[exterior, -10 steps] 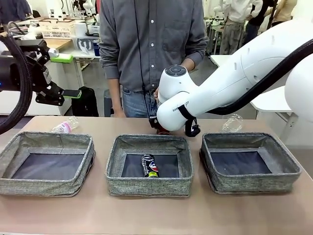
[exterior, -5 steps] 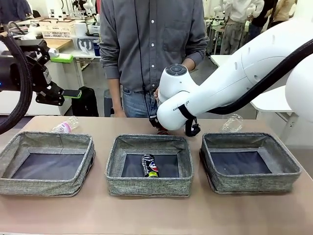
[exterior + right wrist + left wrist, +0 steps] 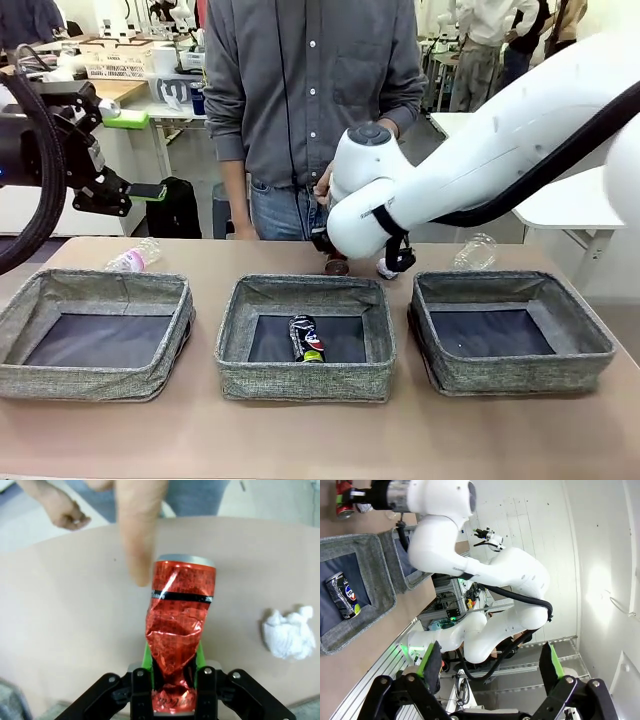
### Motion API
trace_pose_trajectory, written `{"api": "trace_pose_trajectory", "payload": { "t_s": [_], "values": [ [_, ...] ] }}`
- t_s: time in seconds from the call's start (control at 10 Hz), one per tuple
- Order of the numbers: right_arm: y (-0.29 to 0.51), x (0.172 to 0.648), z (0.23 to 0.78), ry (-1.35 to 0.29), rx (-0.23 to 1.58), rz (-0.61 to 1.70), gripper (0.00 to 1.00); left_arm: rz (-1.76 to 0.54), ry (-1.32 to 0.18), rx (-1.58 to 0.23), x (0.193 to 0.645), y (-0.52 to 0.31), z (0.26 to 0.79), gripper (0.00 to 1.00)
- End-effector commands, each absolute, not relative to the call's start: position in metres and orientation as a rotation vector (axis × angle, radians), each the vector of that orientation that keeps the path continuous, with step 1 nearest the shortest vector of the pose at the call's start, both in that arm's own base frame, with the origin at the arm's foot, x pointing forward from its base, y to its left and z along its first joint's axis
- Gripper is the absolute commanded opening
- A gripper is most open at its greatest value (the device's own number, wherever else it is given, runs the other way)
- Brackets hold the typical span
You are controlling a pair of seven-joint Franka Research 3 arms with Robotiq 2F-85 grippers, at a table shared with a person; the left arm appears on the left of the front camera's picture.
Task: Sort the waste into the appropriate baskets.
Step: Pick up the waste item pointed out by the person.
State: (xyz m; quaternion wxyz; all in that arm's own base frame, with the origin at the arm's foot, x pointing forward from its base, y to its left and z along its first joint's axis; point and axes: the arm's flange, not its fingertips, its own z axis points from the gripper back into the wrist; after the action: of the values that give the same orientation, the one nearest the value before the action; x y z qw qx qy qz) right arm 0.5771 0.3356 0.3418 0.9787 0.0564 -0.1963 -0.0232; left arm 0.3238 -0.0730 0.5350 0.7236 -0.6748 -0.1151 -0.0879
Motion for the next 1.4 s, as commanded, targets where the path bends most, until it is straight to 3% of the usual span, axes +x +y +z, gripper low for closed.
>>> {"api": "trace_pose_trajectory", "payload": {
  "t_s": [0.0,0.3,0.5,0.6,0.8,0.9,1.0,1.2,1.3],
  "values": [
    [0.293,0.545,0.392,-0.368,0.160,-0.076,0.33,-0.179,-0.255,-1.513,0.323,-0.075,0.540,1.00],
    [0.249,0.503,0.447,-0.320,0.198,-0.166,0.33,-0.179,-0.255,-1.513,0.323,-0.075,0.540,1.00],
    [0.242,0.443,0.479,-0.294,0.299,-0.156,0.33,-0.179,-0.255,-1.513,0.323,-0.075,0.540,1.00],
    [0.253,0.403,0.491,-0.243,0.300,-0.095,0.33,-0.179,-0.255,-1.513,0.323,-0.075,0.540,1.00],
    [0.281,0.340,0.504,-0.303,0.199,0.099,0.33,-0.179,-0.255,-1.513,0.323,-0.075,0.540,1.00],
    [0.283,0.340,0.502,-0.302,0.205,0.167,0.33,-0.179,-0.255,-1.513,0.323,-0.075,0.540,1.00],
    [0.282,0.359,0.500,-0.277,0.225,-0.015,0.33,-0.179,-0.255,-1.513,0.323,-0.075,0.540,1.00],
    [0.282,0.359,0.500,-0.277,0.225,-0.015,0.33,-0.179,-0.255,-1.513,0.323,-0.075,0.540,1.00],
    [0.288,0.337,0.502,-0.285,0.194,0.047,0.33,-0.179,-0.255,-1.513,0.323,-0.075,0.540,1.00]
  ]
}}
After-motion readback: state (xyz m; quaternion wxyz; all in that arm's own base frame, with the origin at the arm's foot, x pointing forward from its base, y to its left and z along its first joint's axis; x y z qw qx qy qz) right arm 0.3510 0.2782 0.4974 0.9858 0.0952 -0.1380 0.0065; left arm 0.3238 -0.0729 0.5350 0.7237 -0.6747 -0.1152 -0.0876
